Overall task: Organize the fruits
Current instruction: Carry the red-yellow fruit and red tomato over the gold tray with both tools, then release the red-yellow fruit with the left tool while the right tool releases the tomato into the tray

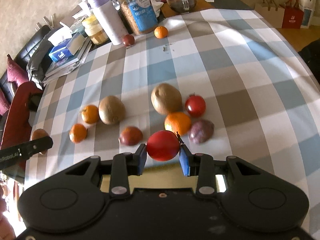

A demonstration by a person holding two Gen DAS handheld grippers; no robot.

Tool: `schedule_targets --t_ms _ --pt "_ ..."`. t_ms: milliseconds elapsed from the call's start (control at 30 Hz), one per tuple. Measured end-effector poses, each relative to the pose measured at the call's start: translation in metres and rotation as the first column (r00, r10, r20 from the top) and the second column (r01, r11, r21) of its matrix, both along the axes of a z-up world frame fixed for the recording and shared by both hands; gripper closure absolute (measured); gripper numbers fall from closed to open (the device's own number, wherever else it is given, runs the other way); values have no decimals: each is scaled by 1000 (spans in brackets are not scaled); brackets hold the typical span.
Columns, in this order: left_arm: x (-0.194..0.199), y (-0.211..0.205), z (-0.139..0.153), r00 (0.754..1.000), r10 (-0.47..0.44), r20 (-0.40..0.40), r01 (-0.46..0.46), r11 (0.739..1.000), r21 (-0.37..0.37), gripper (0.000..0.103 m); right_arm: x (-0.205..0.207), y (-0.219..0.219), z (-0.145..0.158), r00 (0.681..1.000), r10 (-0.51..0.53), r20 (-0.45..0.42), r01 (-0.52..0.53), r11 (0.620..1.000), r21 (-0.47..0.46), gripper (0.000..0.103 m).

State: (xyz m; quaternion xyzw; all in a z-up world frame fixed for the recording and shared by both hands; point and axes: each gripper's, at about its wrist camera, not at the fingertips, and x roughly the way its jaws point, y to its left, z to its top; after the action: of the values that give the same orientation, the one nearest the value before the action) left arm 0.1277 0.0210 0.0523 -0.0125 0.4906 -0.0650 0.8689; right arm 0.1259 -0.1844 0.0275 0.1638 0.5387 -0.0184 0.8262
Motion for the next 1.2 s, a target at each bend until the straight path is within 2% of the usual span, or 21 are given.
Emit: schedule_targets --t_ms 100,300,467,600,767,900,1067,1200 --pt "-16 -2 -3 1000 -3 -6 3 1000 -8 58 -15 -1 0 1000 6 -2 -6 1000 -5 66" --pt "-48 -5 -21 1000 6 -17 -6 1000 21 58 -41 -3 -2 1000 10 -17 -10 1000 2 66" --pt "-68 -5 -40 999 2 -46 -1 1000 5 58 -64 -2 -4 1000 -6 -13 6 1000 0 66" --pt "-81 -5 -51 998 19 -55 -18 999 28 58 -85 -1 -1 1000 -14 2 14 1000 -1 66" --pt "-92 3 -59 994 60 -89 -60 998 -1 58 -104 -2 0 1000 -7 17 7 1000 -5 66" --pt "-98 -5 -59 993 89 -72 -87 996 35 58 -110 1 -3 1000 27 0 -27 1000 13 66" --pt "-100 -19 -60 994 73 -87 -72 997 13 58 -114 11 -2 994 112 7 -112 993 38 66" --pt "-106 -21 -56 994 92 -53 -91 995 26 58 -112 21 -3 983 183 -29 -181 982 54 66"
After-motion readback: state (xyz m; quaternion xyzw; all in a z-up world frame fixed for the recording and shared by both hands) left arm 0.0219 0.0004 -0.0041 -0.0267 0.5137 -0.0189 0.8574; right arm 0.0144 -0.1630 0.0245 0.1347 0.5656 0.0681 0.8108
